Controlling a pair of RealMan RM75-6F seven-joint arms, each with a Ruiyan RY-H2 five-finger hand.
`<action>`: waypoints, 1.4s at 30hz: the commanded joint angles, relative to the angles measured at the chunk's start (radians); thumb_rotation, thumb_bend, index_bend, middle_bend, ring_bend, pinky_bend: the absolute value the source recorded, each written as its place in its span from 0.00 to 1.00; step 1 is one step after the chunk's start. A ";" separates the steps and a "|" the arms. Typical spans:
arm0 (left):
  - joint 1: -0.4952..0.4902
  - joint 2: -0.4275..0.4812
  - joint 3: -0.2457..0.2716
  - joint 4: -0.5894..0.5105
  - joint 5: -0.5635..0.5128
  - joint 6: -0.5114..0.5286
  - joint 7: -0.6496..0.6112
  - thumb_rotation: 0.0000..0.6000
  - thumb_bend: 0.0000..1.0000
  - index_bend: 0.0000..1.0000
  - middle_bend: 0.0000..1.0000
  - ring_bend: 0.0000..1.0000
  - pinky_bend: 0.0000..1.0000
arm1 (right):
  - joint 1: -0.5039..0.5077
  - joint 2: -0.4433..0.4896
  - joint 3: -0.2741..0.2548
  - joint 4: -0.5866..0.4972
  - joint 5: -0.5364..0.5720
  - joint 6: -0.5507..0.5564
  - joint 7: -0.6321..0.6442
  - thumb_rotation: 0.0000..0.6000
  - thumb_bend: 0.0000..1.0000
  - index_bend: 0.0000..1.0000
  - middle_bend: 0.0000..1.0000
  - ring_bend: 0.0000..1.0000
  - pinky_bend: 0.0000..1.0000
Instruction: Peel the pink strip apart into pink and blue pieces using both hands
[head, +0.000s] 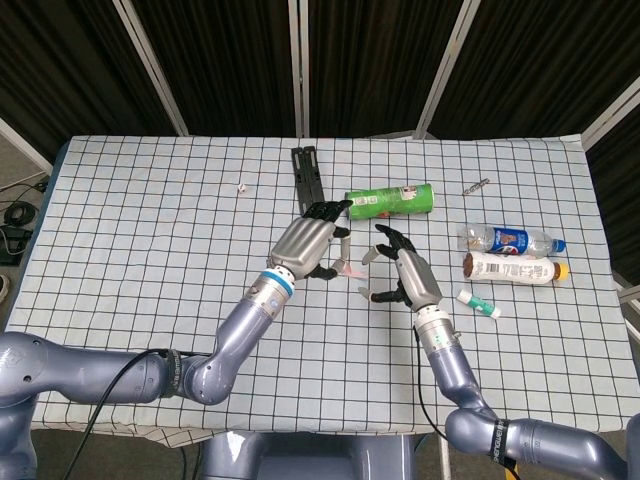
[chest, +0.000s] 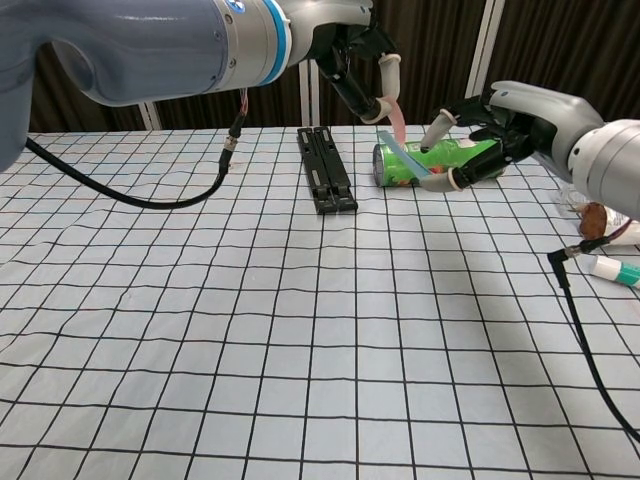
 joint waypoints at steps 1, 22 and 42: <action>-0.003 -0.004 -0.001 0.001 -0.002 0.002 -0.002 1.00 0.56 0.92 0.00 0.00 0.00 | -0.001 -0.001 0.000 0.001 0.003 0.000 -0.002 1.00 0.14 0.51 0.07 0.00 0.00; -0.014 -0.063 -0.009 0.039 0.030 0.031 -0.034 1.00 0.56 0.92 0.00 0.00 0.00 | -0.007 -0.009 0.008 0.001 0.015 -0.007 0.005 1.00 0.23 0.53 0.07 0.00 0.00; -0.004 -0.068 -0.008 0.047 0.029 0.026 -0.036 1.00 0.56 0.92 0.00 0.00 0.00 | -0.010 -0.005 0.004 0.004 0.012 -0.022 0.008 1.00 0.34 0.61 0.08 0.00 0.00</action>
